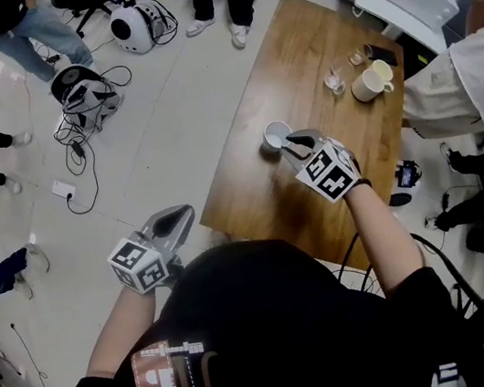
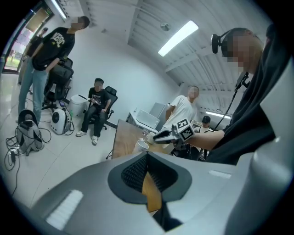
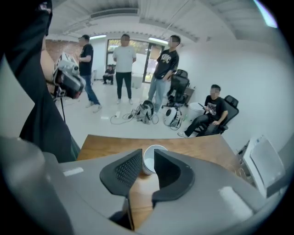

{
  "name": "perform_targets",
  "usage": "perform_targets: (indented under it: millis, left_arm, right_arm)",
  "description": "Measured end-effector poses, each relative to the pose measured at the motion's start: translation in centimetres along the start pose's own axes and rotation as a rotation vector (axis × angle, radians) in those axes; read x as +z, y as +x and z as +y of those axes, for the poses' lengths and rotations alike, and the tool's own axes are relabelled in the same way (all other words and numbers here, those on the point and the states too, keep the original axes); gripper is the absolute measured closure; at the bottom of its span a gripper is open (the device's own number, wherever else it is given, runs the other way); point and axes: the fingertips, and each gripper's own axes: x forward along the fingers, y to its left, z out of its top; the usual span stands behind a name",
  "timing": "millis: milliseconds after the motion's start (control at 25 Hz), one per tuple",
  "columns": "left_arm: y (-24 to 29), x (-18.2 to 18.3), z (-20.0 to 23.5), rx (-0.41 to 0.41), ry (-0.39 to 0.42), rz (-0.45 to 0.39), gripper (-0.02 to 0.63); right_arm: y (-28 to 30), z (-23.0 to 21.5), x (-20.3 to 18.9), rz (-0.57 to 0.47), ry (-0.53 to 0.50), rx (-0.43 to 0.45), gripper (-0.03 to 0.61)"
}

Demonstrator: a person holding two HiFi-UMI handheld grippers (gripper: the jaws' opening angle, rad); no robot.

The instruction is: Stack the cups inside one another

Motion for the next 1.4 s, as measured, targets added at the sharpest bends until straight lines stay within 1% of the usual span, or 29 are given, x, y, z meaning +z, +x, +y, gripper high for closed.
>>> perform_targets:
  millis: [40, 120, 200, 280, 360, 440, 520, 640, 800, 1000, 1080, 1160, 1280, 1400]
  left_arm:
    - [0.6, 0.3, -0.4, -0.014, 0.007, 0.002, 0.612]
    - [2.0, 0.8, -1.4, -0.046, 0.020, 0.006, 0.612]
    - [3.8, 1.3, -2.9, -0.091, 0.040, 0.013, 0.612]
    - [5.9, 1.6, -4.6, -0.143, 0.064, 0.023, 0.612]
    - [7.7, 1.8, -6.5, -0.189, 0.083, 0.035, 0.612]
    - [9.3, 1.7, -8.2, -0.226, 0.100, 0.049, 0.612]
    - [10.7, 1.7, -9.7, -0.259, 0.116, 0.062, 0.612]
    - [12.4, 1.7, -11.8, -0.299, 0.140, 0.076, 0.612]
    - [13.4, 1.5, -13.8, -0.318, 0.161, 0.083, 0.612]
    - [13.6, 1.2, -14.6, -0.322, 0.164, 0.091, 0.612]
    - [13.6, 1.0, -14.9, -0.323, 0.167, 0.096, 0.612]
    - [13.5, 1.0, -15.1, -0.324, 0.170, 0.096, 0.612]
    - [13.3, 1.0, -15.0, -0.322, 0.173, 0.092, 0.612]
    - [13.3, 0.9, -14.9, -0.322, 0.173, 0.092, 0.612]
  right_arm:
    - [-1.9, -0.5, 0.2, -0.065, 0.067, -0.019, 0.493]
    - [-6.2, -1.5, -0.1, -0.210, 0.242, -0.037, 0.523]
    - [-10.6, -2.2, -1.8, -0.352, 0.434, -0.046, 0.546]
    - [-14.7, -2.7, -4.6, -0.460, 0.589, -0.075, 0.562]
    - [-18.1, -2.5, -7.4, -0.528, 0.682, -0.109, 0.565]
    - [-20.6, -1.7, -10.0, -0.571, 0.747, -0.128, 0.565]
    - [-22.5, -0.8, -12.1, -0.608, 0.804, -0.144, 0.565]
    - [-24.5, 0.7, -14.4, -0.663, 0.868, -0.155, 0.565]
    - [-25.8, 2.3, -16.3, -0.748, 0.983, -0.104, 0.566]
    - [-25.3, 4.3, -17.8, -0.786, 1.082, -0.045, 0.566]
    - [-25.1, 4.8, -18.0, -0.804, 1.101, -0.029, 0.566]
    - [-25.0, 5.4, -18.0, -0.813, 1.093, -0.018, 0.566]
    - [-24.7, 6.3, -17.5, -0.795, 1.062, 0.001, 0.566]
    - [-24.4, 6.1, -17.3, -0.770, 1.061, -0.002, 0.566]
